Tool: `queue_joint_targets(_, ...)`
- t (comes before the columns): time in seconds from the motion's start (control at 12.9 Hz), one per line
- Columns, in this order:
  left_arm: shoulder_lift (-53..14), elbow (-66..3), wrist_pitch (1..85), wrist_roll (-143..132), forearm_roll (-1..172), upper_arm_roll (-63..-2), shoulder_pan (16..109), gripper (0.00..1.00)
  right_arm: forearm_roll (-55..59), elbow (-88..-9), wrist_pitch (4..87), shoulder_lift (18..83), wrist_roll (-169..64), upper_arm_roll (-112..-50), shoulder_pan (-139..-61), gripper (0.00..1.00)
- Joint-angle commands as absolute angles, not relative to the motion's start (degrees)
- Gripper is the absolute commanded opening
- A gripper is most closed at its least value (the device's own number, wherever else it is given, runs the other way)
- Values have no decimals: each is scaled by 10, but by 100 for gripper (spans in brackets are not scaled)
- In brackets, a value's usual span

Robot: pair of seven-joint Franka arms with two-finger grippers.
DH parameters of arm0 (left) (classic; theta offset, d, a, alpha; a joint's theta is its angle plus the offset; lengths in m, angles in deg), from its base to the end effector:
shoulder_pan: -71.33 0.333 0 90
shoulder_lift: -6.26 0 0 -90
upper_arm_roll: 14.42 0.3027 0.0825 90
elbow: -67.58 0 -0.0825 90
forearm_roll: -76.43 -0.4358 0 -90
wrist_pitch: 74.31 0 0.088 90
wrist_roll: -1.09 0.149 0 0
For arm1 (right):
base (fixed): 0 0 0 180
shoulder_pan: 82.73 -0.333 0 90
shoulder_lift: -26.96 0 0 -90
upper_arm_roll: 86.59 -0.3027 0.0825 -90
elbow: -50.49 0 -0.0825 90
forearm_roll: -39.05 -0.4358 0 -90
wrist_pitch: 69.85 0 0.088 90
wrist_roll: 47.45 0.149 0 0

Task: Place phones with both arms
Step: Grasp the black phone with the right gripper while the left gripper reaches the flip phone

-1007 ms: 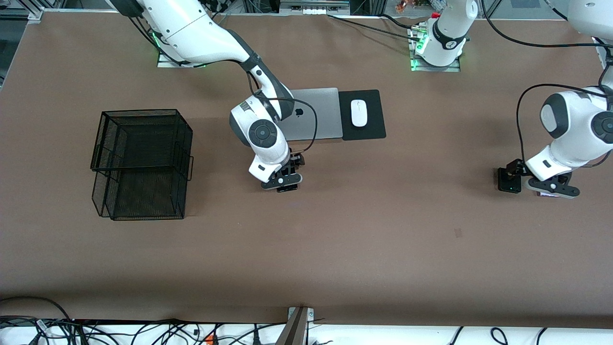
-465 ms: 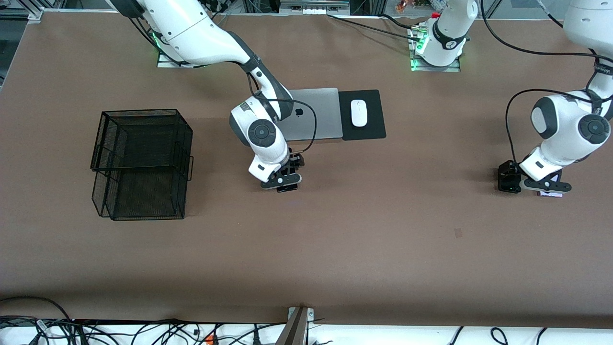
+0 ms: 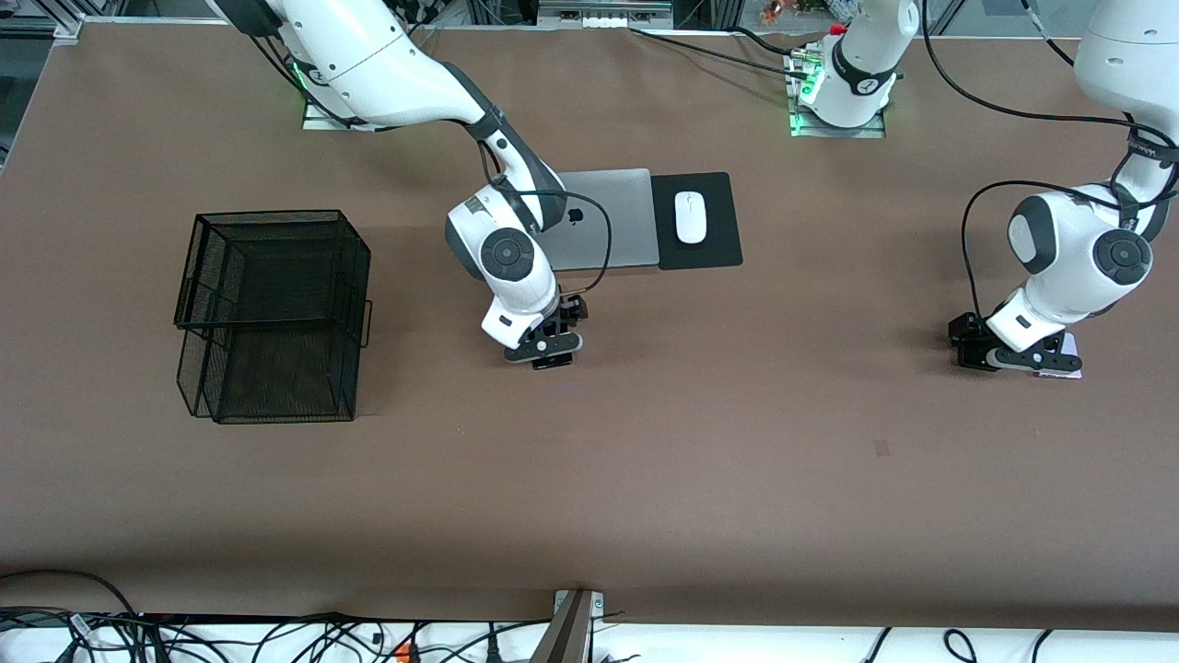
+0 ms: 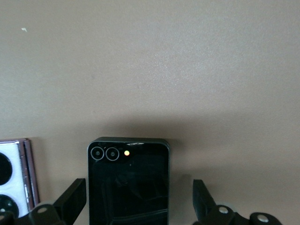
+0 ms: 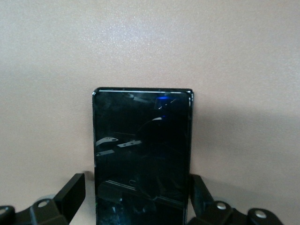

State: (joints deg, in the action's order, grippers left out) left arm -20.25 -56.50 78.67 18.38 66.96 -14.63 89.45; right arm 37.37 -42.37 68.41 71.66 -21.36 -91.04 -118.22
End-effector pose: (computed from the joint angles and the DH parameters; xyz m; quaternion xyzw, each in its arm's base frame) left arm 0.5609 0.1792 0.0827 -0.9968 0.0671 -0.0083 0.0427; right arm 0.5504 0.4594 0.0778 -0.9944 -0.0984 0.0143 0.0349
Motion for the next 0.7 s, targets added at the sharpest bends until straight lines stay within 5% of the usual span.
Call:
queue_joint_targets(0.0, -211, -558, 793, 194, 669, -149, 900, 100, 375, -432, 696, 717, -210, -903, -1190, 85)
queue_joint_targets(0.08, -216, -557, 799, 194, 668, -149, 900, 100, 381, -432, 696, 717, -212, -903, -1190, 75)
queue_joint_targets(0.15, -222, -551, 801, 195, 668, -149, 900, 100, 382, -432, 696, 717, -211, -903, -1190, 54)
queue_joint_targets(0.23, -230, -545, 801, 195, 668, -149, 900, 100, 382, -431, 696, 716, -210, -903, -1190, 23)
queue_joint_targets(0.31, -233, -542, 801, 205, 668, -149, 901, 100, 381, -430, 696, 715, -209, -903, -1189, 6)
queue_joint_targets(0.62, -238, -531, 802, 225, 668, -149, 910, 100, 379, -421, 633, 657, -178, -873, -1187, 0)
